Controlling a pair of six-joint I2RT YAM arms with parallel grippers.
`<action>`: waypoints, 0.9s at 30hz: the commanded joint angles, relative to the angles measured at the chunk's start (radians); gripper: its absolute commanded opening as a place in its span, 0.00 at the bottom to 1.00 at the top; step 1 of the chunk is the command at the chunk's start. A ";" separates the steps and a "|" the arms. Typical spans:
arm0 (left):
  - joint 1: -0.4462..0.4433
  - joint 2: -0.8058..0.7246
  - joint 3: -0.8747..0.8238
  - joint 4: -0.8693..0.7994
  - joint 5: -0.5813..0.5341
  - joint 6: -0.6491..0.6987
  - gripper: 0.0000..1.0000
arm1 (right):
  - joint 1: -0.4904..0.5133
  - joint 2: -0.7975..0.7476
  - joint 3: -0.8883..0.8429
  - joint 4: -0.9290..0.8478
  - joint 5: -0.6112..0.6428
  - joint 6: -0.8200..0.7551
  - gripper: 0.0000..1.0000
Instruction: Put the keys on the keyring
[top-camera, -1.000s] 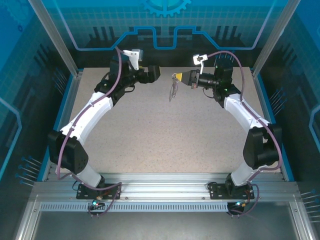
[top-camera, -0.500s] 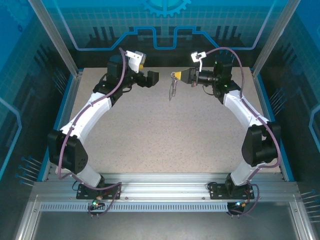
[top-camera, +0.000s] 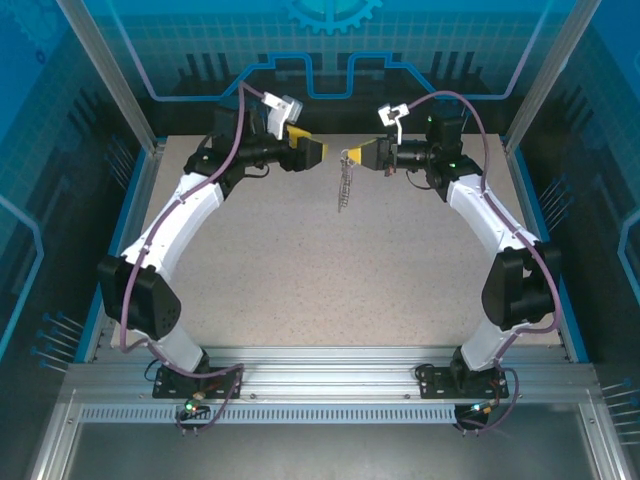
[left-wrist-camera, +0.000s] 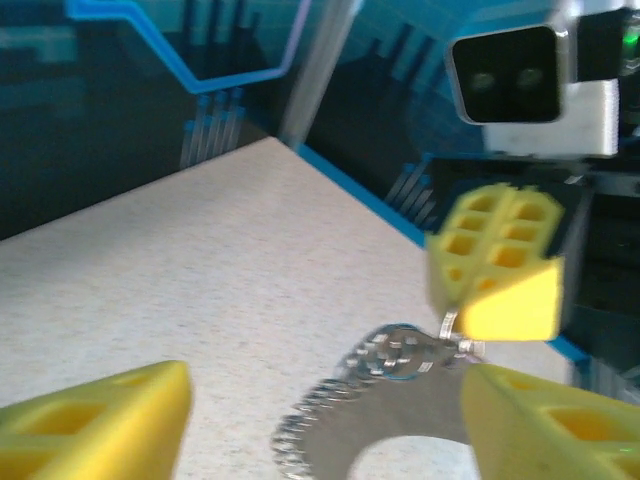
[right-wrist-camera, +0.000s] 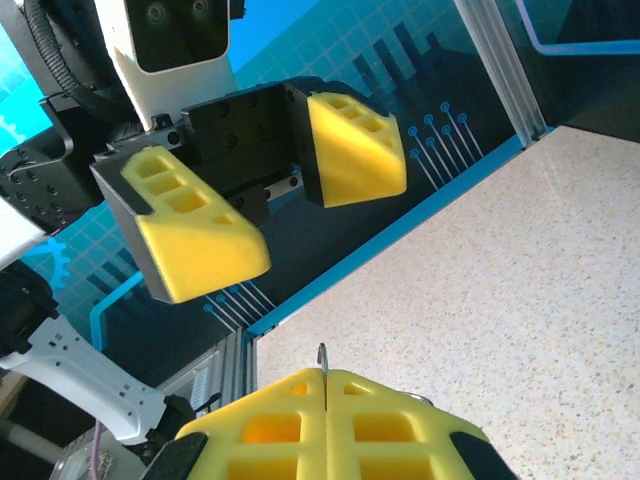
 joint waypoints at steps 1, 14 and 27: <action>0.010 0.007 -0.016 0.074 0.214 -0.100 0.61 | 0.009 -0.006 0.032 -0.042 -0.048 -0.038 0.00; 0.004 0.047 -0.028 0.133 0.326 -0.203 0.32 | 0.027 -0.024 0.007 -0.013 -0.051 -0.025 0.00; -0.024 0.068 0.001 0.041 0.314 -0.123 0.46 | 0.044 -0.034 0.005 -0.008 -0.044 -0.026 0.00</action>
